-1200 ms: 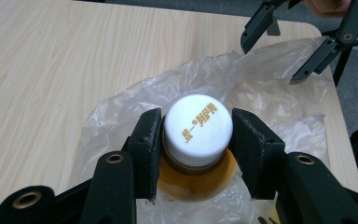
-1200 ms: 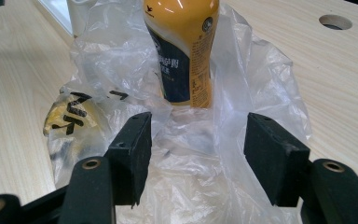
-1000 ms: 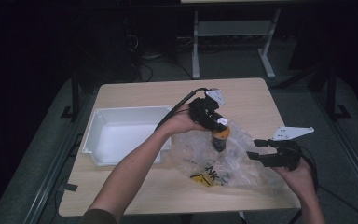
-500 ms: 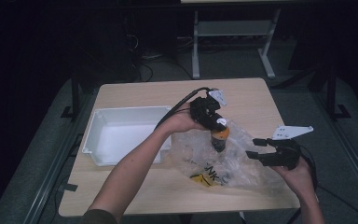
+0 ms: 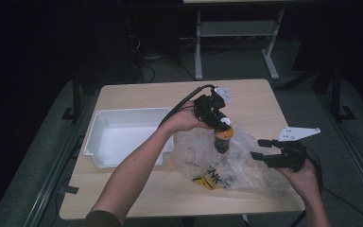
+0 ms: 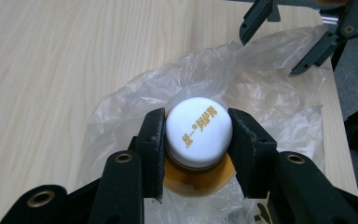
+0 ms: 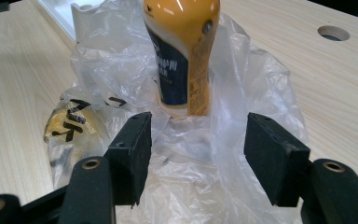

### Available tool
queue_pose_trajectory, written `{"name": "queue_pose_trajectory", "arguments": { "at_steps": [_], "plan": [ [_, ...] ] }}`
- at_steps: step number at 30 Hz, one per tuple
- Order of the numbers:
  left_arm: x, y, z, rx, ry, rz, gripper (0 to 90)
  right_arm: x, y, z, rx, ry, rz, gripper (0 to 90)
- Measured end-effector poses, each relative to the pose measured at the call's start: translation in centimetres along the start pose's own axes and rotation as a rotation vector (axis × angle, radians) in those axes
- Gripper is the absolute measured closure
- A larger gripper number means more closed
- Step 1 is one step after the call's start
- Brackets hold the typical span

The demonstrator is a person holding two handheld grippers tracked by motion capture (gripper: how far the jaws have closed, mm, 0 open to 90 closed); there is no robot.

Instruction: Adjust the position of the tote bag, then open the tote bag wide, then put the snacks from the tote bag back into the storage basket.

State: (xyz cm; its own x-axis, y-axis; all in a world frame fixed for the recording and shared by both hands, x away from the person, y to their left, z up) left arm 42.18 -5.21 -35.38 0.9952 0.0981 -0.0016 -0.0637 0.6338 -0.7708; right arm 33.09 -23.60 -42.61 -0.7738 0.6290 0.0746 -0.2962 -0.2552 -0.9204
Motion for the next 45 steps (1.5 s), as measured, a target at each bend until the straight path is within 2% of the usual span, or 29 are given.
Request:
{"name": "queue_pose_trajectory", "arguments": {
  "at_steps": [6, 9, 17, 24, 29, 34, 43, 45],
  "plan": [
    [-0.3, -1.3, 0.6, -0.006, -0.006, -0.018, 59.1, -0.3, 0.0, 0.5, -0.012, 0.018, -0.001, 40.7],
    [-0.5, -1.8, 0.7, 0.016, 0.0, -0.023, 59.1, -0.5, 0.2, 0.8, -0.018, 0.024, -0.01, 40.8],
    [-1.0, -3.3, 1.1, 0.022, -0.007, -0.045, 59.1, -0.8, 0.2, 1.2, -0.029, 0.034, -0.009, 40.9],
    [-1.6, -3.9, 1.4, 0.018, -0.012, -0.058, 59.2, -0.6, 0.1, 1.6, -0.034, 0.039, -0.001, 41.0],
    [-1.9, -4.3, 1.9, 0.016, -0.022, -0.052, 59.1, -0.5, -0.1, 1.7, -0.046, 0.044, 0.001, 41.1],
    [-2.1, -4.5, 2.6, 0.014, -0.028, -0.041, 59.2, -0.5, 0.0, 1.4, -0.04, 0.041, -0.003, 41.1],
    [-2.9, -5.5, 4.5, -0.014, -0.046, -0.057, 59.2, -0.2, -0.2, 1.5, -0.047, 0.043, 0.008, 41.1],
    [-3.0, -5.6, 4.9, -0.013, -0.043, -0.072, 59.1, -0.2, -0.2, 1.5, -0.046, 0.043, 0.009, 41.1]
  ]
}}
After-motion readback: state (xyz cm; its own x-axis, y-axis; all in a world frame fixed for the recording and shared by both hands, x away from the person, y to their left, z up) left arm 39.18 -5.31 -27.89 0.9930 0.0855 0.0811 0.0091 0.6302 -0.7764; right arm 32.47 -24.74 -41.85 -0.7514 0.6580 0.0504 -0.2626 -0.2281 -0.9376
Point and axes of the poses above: each handheld gripper's, and its own axes: z roughly backward along the jaws, y roughly out of its underside, x roughly to its left, the point moved 6 cm from there along -z, roughly forward along the jaws, and after that the axes turned 12 degrees about -x, right-handed, at the moved point
